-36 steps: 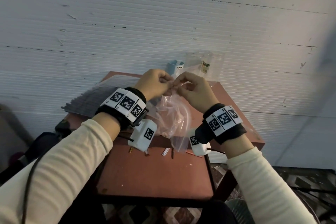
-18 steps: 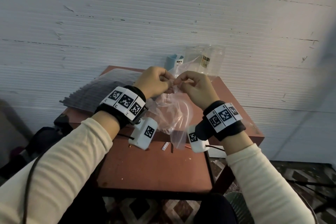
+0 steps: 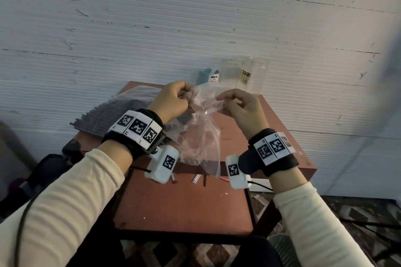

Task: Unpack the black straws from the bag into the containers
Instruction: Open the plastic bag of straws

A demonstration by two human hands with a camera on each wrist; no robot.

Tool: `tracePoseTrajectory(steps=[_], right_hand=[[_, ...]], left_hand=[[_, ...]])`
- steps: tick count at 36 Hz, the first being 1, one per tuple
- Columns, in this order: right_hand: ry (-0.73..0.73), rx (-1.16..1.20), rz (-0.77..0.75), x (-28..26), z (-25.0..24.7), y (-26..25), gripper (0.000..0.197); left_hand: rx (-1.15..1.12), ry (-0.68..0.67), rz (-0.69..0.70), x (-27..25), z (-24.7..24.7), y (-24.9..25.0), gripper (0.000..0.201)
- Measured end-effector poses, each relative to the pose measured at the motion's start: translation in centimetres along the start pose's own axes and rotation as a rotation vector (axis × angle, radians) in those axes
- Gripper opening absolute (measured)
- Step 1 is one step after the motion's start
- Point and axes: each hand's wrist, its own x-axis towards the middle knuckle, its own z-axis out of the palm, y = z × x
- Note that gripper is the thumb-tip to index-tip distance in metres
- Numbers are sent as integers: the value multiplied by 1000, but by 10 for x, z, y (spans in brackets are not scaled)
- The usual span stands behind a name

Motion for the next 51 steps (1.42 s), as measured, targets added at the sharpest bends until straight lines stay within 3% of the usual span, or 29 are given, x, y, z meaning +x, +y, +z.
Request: tracePoseTrajectory(steps=[6, 10, 13, 16, 20, 23, 26, 29, 34, 39, 44, 48, 51], right_hand=[[-15, -361, -80, 8, -13, 5, 48], [-84, -519, -78, 6, -12, 1, 39], [-156, -616, -44, 4, -7, 0, 17], [-221, -682, -33, 1, -5, 0, 26], [-315, -688, 49, -1, -10, 0, 20], [-363, -716, 76, -2, -19, 1, 33], [-336, -766, 104, -4, -30, 5, 55], [-275, -777, 137, -6, -39, 10, 57], [-300, -801, 180, -9, -34, 9, 20], [-314, -822, 133, -14, -17, 4, 47], [-430, -855, 209, -18, -14, 2, 57], [-427, -882, 289, -17, -28, 3, 58], [-455, -852, 270, -14, -32, 5, 59]], left_hand=[[-25, -90, 76, -3, -7, 6, 33], [11, -117, 57, -4, -2, 12, 34], [59, -114, 39, -6, 4, 16, 17], [84, -113, 46, -6, 8, 16, 14], [185, -142, 49, -5, 4, 13, 31], [239, -191, 63, -8, -4, 16, 53], [298, -209, 91, -7, -16, 15, 63], [339, -229, 40, -6, -29, 9, 64], [388, -236, -66, -8, -35, 11, 58], [361, -137, -115, -11, -26, 12, 25], [474, -156, -160, -20, -26, 22, 45], [498, -190, -197, -19, -40, 19, 50], [450, -206, -139, -19, -46, 14, 49]])
